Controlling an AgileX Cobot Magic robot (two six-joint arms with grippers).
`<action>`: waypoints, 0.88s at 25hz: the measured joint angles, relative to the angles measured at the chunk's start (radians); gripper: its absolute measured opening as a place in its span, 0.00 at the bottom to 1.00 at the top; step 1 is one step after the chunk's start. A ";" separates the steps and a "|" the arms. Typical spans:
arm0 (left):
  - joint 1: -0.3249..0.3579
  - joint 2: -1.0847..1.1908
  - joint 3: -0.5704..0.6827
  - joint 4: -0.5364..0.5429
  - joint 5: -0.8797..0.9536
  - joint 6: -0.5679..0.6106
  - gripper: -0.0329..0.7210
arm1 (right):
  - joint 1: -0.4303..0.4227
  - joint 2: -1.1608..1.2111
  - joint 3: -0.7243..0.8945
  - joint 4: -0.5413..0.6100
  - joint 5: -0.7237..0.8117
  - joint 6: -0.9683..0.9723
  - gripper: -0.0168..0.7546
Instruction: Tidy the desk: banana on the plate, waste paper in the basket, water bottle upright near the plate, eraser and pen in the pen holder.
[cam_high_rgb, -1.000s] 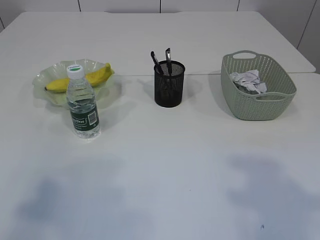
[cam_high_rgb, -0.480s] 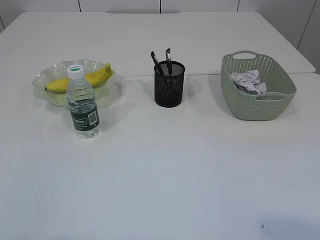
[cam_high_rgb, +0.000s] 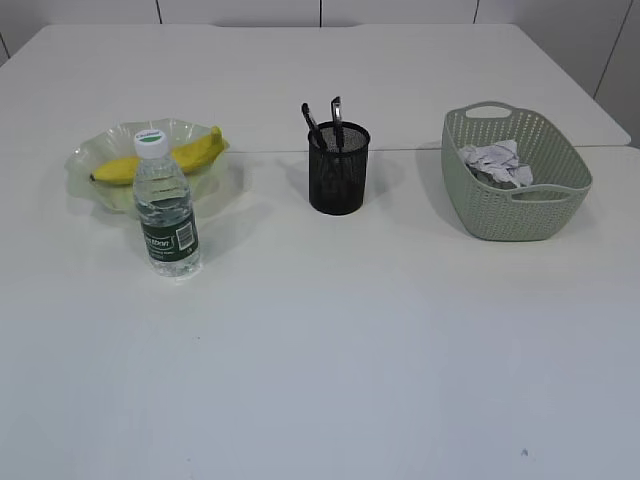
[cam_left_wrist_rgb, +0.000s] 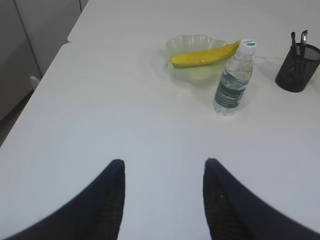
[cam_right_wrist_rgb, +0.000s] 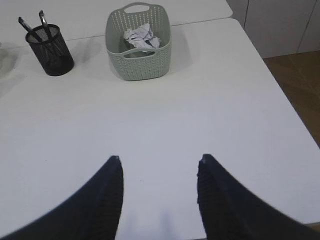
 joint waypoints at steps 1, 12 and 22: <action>0.000 0.000 0.000 0.000 0.000 0.000 0.52 | 0.000 -0.020 0.008 0.011 0.000 0.000 0.50; 0.000 0.000 0.108 0.000 0.002 0.010 0.52 | 0.000 -0.135 0.181 0.121 0.001 -0.044 0.50; 0.000 0.000 0.226 0.000 -0.019 0.014 0.52 | 0.000 -0.135 0.255 0.128 0.001 -0.120 0.50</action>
